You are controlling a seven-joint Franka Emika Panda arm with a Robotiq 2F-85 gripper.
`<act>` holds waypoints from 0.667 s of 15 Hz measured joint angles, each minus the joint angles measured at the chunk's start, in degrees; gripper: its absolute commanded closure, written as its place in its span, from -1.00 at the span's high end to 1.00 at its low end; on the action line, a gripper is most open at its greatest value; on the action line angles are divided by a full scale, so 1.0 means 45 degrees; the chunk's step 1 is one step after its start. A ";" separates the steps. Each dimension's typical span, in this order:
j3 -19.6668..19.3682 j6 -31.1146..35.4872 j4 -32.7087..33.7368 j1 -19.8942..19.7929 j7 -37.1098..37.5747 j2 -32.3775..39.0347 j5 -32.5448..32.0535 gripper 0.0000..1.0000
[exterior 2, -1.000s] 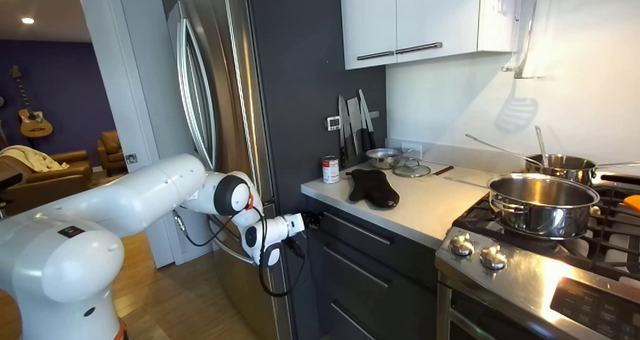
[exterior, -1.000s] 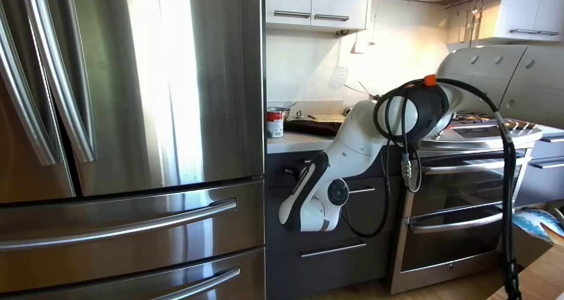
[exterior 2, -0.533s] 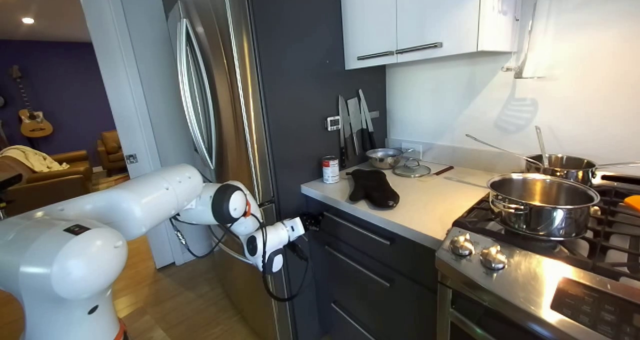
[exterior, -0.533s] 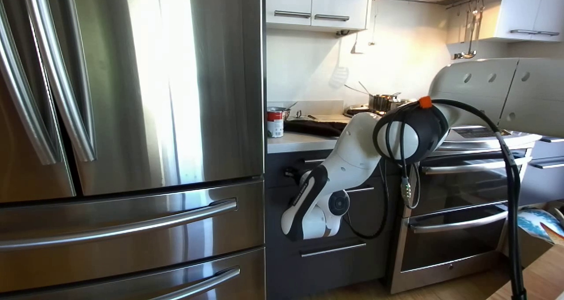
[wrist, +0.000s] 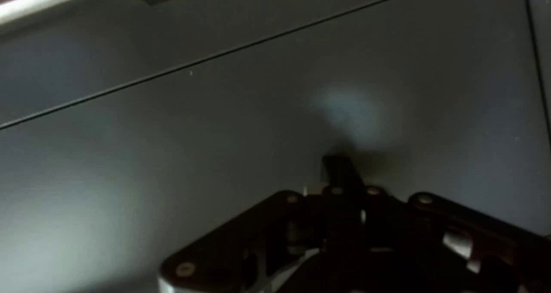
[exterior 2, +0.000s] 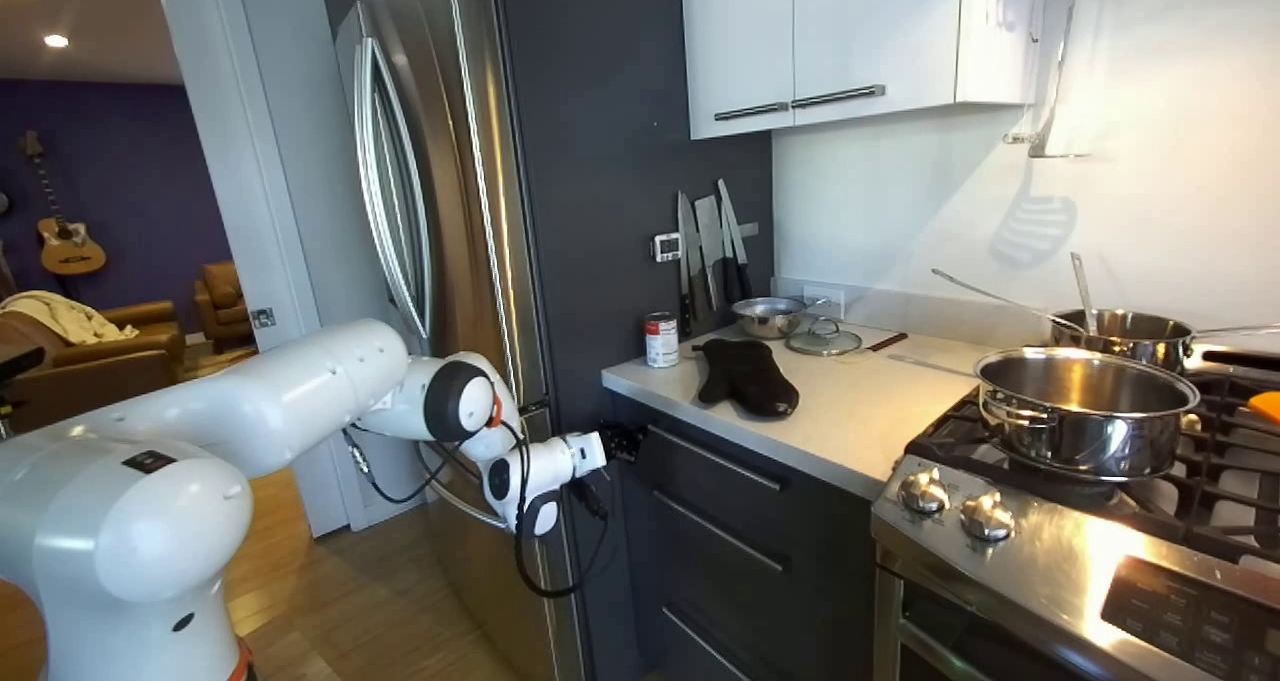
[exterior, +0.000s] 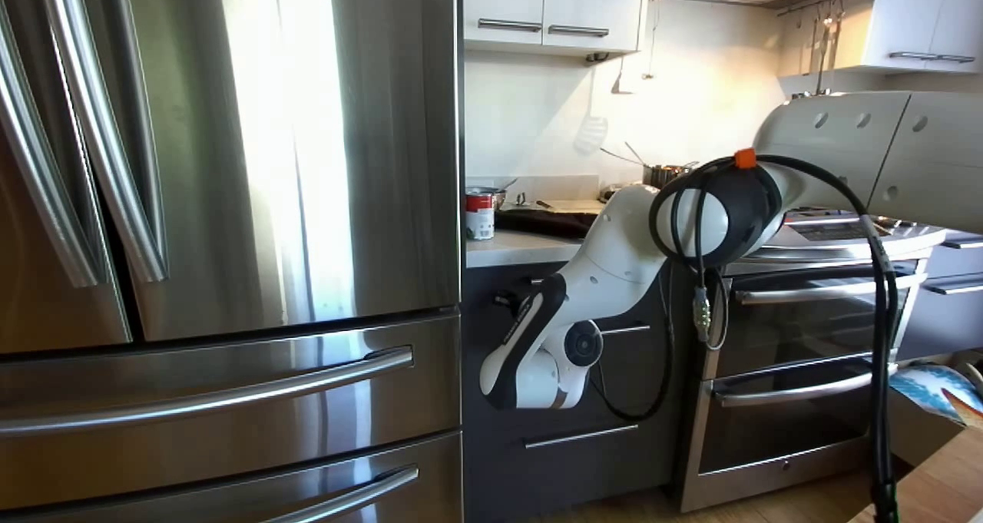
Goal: Close the opened drawer
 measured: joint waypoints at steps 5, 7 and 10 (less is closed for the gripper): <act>0.0921 -0.1602 -0.2603 -0.0502 -0.0031 -0.2038 0.0020 -1.00; 0.1496 -0.2146 -0.3705 -0.0949 -0.0084 -0.2799 -0.0153 -1.00; 0.1885 -0.2999 -0.5504 -0.1360 -0.0102 -0.3918 -0.0374 -1.00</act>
